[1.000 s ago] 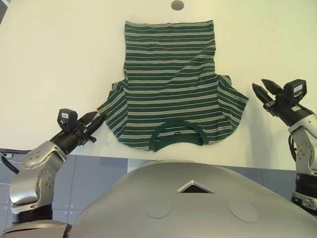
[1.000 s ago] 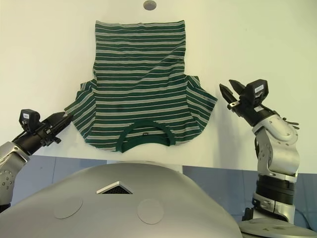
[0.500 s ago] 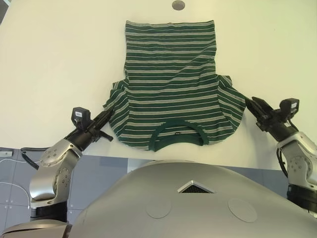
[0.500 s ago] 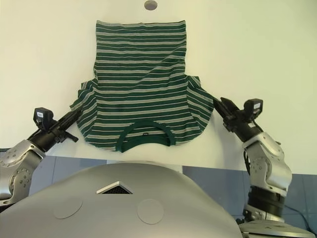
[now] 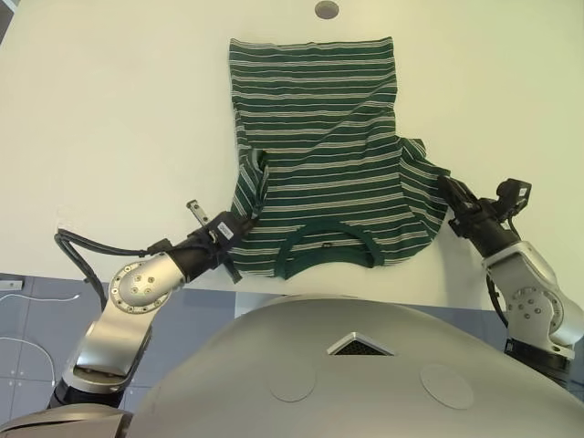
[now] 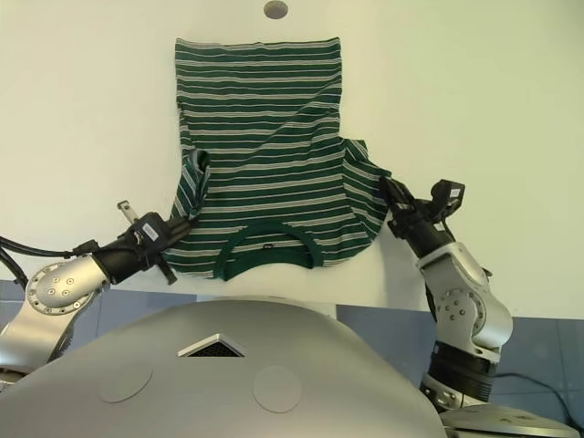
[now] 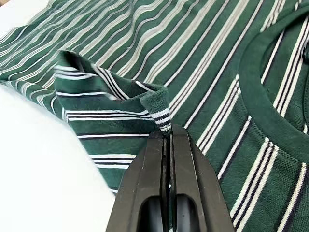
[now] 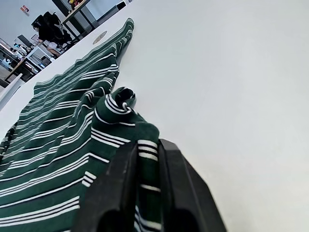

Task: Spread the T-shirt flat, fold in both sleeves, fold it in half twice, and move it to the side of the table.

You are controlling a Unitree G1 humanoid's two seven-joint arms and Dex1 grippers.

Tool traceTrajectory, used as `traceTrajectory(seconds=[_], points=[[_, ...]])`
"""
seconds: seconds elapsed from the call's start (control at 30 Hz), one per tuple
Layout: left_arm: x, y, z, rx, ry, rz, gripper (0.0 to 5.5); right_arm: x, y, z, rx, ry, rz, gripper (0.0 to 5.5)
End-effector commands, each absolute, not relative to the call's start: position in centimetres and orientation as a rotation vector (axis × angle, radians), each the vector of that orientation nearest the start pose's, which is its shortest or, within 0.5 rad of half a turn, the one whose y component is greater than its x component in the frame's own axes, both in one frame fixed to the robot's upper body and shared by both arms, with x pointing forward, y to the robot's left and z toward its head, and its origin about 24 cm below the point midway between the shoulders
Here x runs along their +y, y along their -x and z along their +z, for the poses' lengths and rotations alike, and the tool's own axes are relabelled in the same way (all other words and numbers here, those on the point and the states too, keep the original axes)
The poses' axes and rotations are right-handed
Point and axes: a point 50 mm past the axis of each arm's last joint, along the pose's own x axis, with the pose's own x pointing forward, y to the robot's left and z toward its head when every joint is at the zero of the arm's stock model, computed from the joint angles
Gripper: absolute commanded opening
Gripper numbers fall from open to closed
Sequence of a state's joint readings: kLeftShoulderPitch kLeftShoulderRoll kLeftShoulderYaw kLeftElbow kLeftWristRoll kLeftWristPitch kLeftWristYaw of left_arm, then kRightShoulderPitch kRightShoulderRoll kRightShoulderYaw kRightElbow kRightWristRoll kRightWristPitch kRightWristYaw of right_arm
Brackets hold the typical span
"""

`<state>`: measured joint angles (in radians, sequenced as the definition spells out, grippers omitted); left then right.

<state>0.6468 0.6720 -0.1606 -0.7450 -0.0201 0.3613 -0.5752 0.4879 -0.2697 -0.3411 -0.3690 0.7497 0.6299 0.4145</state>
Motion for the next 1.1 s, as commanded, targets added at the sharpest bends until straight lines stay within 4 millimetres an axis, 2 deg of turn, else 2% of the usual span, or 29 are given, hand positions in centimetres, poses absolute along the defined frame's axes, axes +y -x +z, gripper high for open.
traceTrajectory(seconds=[0.03, 0.1, 0.2, 0.3, 0.4, 0.43, 0.47, 0.5, 0.57, 0.63, 0.7, 0.8, 0.83, 0.93, 1.07, 1.1], points=[[17.1, -10.3, 4.9, 0.529, -0.465, -0.857, 0.0, -22.3, -13.7, 4.3, 0.389, -0.503, 0.288, 0.03], [17.0, -10.1, 5.0, 0.532, -0.448, -0.873, 0.34, -21.4, -13.6, 5.5, 0.389, -0.411, 0.411, 0.0], [17.5, -10.4, 6.8, 0.443, -0.392, -0.918, 1.0, -19.8, -13.7, 6.0, 0.433, -0.22, 0.573, 0.0], [19.6, -11.7, 9.0, 0.335, -0.402, -0.895, 1.06, -17.4, -13.1, 5.8, 0.477, -0.054, 0.747, 0.0], [20.8, -11.4, 9.2, 0.348, -0.453, -0.966, 1.06, -16.1, -13.0, 5.5, 0.485, -0.009, 0.817, 0.0], [21.3, -11.4, 9.2, 0.356, -0.497, -0.981, 1.06, -15.9, -13.2, 5.2, 0.493, 0.005, 0.814, 0.0], [22.0, -11.5, 9.2, 0.368, -0.563, -1.005, 1.25, -15.7, -13.5, 4.9, 0.501, 0.018, 0.817, 0.34], [22.7, -11.4, 9.1, 0.383, -0.621, -1.033, 1.34, -15.5, -13.8, 4.8, 0.506, 0.023, 0.821, 0.45], [24.0, -11.5, 9.3, 0.386, -0.767, -1.121, 1.68, -15.3, -13.9, 5.8, 0.496, -0.005, 0.87, 0.83], [24.7, -11.6, 9.9, 0.35, -0.89, -1.251, 2.04, -16.9, -13.7, 7.4, 0.505, 0.042, 0.945, 1.2], [24.9, -11.3, 10.4, 0.303, -0.976, -1.381, 2.39, -19.4, -13.6, 9.1, 0.559, 0.152, 1.044, 1.59], [24.9, -11.0, 10.1, 0.239, -1.065, -1.459, 3.07, -22.5, -13.1, 10.7, 0.629, 0.336, 1.211, 2.3], [24.6, -10.8, 9.6, 0.215, -1.084, -1.469, 3.29, -23.5, -12.7, 10.5, 0.657, 0.445, 1.282, 2.55], [23.9, -10.9, 8.4, 0.155, -1.115, -1.454, 3.31, -25.1, -12.3, 9.0, 0.652, 0.727, 1.441, 3.07], [23.2, -10.8, 6.7, 0.134, -1.109, -1.484, 3.31, -24.7, -12.8, 7.2, 0.498, 0.885, 1.484, 3.15], [22.9, -10.7, 6.1, 0.133, -1.102, -1.5, 3.12, -24.4, -13.1, 6.8, 0.447, 0.912, 1.48, 3.18]])
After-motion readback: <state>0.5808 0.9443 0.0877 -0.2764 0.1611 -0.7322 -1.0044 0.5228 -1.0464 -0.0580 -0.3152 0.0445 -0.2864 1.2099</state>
